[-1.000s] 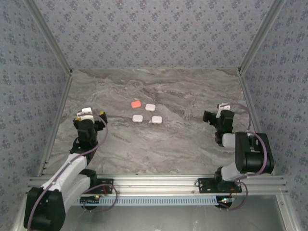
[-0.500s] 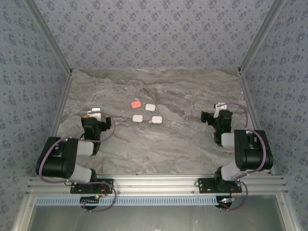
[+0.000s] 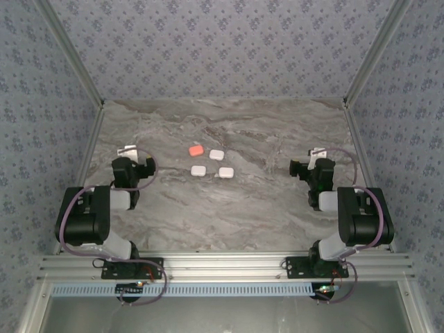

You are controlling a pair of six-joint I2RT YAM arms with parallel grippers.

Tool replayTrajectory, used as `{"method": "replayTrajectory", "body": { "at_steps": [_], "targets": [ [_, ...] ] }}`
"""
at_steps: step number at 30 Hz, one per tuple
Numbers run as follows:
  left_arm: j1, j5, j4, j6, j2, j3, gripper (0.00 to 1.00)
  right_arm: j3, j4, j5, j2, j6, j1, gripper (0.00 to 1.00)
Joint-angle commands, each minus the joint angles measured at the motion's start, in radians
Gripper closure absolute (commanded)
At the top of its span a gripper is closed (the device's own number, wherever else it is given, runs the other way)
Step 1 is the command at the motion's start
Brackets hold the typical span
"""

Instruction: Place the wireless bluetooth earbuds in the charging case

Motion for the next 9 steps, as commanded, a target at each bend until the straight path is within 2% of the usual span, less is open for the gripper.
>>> {"method": "replayTrajectory", "body": {
  "at_steps": [1, 9],
  "targets": [
    [-0.002, 0.023, -0.013, -0.013, -0.006, 0.016, 0.01, 0.021, 0.028, 0.002, 0.002, -0.02, 0.006, 0.0],
    [-0.002, 0.023, -0.012, -0.013, -0.006, 0.015, 0.01, 0.023, 0.025, -0.001, 0.004, -0.018, 0.005, 0.0]
  ]
}}
